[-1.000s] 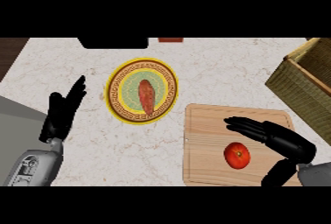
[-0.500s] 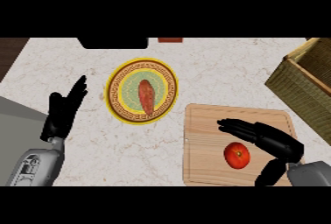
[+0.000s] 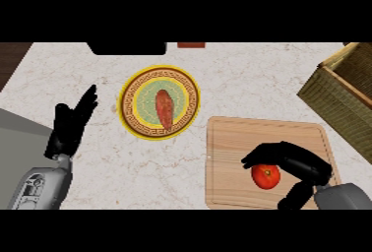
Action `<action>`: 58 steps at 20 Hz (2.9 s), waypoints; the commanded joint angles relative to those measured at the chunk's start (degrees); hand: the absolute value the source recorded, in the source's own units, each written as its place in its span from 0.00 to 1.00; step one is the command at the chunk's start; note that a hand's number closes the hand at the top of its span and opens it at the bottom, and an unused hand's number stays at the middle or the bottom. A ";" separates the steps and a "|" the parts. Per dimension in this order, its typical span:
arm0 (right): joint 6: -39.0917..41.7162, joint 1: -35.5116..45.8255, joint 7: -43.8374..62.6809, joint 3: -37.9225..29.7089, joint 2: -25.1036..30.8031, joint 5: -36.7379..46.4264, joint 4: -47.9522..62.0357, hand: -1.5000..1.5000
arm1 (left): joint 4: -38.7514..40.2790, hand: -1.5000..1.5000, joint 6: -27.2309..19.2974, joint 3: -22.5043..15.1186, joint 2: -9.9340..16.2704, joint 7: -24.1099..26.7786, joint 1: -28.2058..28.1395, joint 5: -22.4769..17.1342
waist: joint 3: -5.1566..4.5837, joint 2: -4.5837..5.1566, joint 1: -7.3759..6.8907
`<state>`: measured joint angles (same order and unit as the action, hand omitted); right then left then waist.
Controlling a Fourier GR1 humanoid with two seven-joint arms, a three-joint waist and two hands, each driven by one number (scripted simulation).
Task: Pick the tomato from the cutting board and place it in the basket
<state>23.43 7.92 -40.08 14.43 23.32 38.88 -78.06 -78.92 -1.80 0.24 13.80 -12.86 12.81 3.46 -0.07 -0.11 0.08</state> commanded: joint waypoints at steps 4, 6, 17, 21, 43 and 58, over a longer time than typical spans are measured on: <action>-8.46 3.35 -5.84 0.32 -2.18 5.78 4.91 1.00 | -1.36 0.50 -1.12 0.32 -0.80 -4.41 3.12 1.82 | 0.10 0.11 -0.21; -8.94 2.72 -4.63 1.20 -3.59 6.50 2.02 1.00 | 3.09 0.50 0.42 1.42 -0.64 3.23 -0.52 1.56 | 0.07 0.13 -0.11; -3.62 -1.41 24.65 0.76 5.88 23.70 -17.99 1.00 | -0.61 0.50 0.52 2.05 0.26 1.45 -3.78 1.28 | -0.24 -0.70 1.74; 0.70 -7.87 30.01 1.00 4.83 23.51 -35.20 1.00 | -2.05 0.50 0.81 1.64 -0.02 -0.39 -2.80 1.45 | -0.01 -0.31 1.13; 18.73 9.19 73.62 -30.13 -12.98 -34.35 -60.94 1.00 | -1.16 0.50 0.55 1.55 -0.27 0.75 -2.83 1.72 | -0.38 -0.47 0.96; 24.22 42.73 88.69 -38.99 26.27 -42.00 -31.35 1.00 | -3.33 0.50 -0.19 0.60 -1.13 -1.82 -0.08 2.29 | -0.15 0.11 -0.99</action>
<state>41.82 44.58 46.42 -24.56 39.21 -4.69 -117.10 -80.90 -0.94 1.02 12.87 -13.41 11.64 4.98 -0.33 -0.34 -0.03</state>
